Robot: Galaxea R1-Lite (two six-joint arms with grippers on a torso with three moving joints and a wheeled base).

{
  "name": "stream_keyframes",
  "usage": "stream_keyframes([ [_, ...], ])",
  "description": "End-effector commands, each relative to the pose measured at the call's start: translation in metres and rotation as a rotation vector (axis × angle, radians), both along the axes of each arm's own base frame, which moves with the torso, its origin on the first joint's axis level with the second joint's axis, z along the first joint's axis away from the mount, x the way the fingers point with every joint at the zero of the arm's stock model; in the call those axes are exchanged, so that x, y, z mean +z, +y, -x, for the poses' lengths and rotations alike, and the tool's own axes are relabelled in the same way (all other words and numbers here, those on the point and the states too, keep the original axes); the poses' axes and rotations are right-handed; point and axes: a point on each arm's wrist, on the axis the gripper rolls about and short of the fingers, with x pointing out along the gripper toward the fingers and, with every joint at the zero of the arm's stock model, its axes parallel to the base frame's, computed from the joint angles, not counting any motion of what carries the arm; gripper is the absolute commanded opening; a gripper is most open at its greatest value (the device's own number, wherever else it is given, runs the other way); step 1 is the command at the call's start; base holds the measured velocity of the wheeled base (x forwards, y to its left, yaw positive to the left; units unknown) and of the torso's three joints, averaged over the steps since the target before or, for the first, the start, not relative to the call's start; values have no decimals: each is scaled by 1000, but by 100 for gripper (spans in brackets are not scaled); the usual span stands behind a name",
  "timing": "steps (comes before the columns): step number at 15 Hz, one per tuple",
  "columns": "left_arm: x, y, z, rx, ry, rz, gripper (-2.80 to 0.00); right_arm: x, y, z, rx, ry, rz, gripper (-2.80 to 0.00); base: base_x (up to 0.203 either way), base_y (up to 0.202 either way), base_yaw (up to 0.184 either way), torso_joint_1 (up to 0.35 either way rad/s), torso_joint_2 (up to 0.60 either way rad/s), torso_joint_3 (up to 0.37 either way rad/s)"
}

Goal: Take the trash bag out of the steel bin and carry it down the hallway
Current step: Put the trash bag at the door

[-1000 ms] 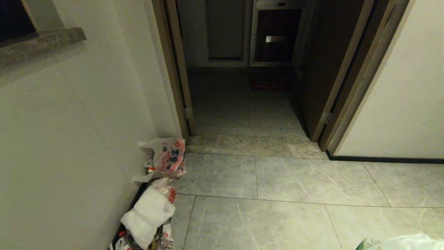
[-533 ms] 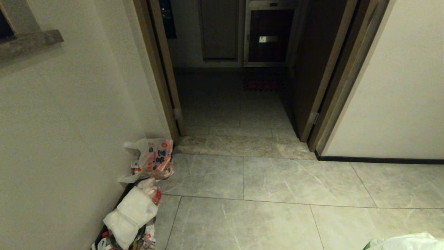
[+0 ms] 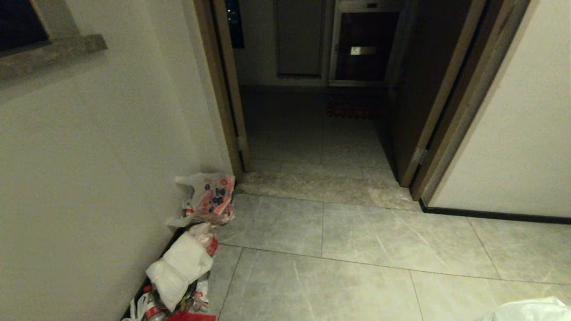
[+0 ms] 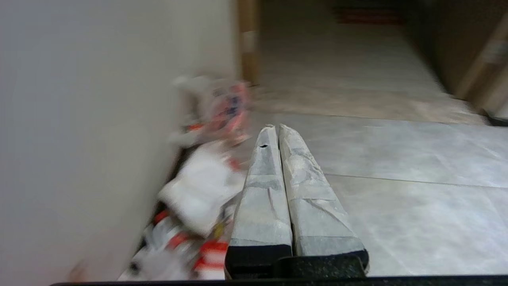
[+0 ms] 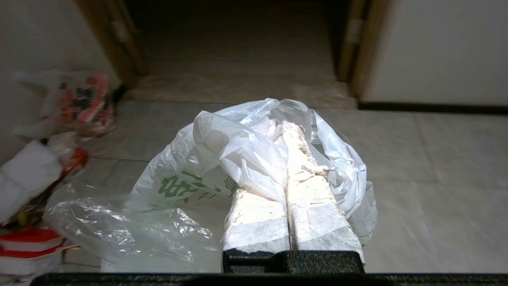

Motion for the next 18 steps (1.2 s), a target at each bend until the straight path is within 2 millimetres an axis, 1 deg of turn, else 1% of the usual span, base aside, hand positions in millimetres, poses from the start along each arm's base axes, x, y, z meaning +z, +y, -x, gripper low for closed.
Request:
stream_keyframes([
  [1,0,0,0,1,0,0,-280,0,0,0,0,1,0,-280,0,-9,175,-4,7,2],
  [18,0,0,0,0,1,0,-280,0,0,0,0,1,0,-280,0,-10,172,2,2,3],
])
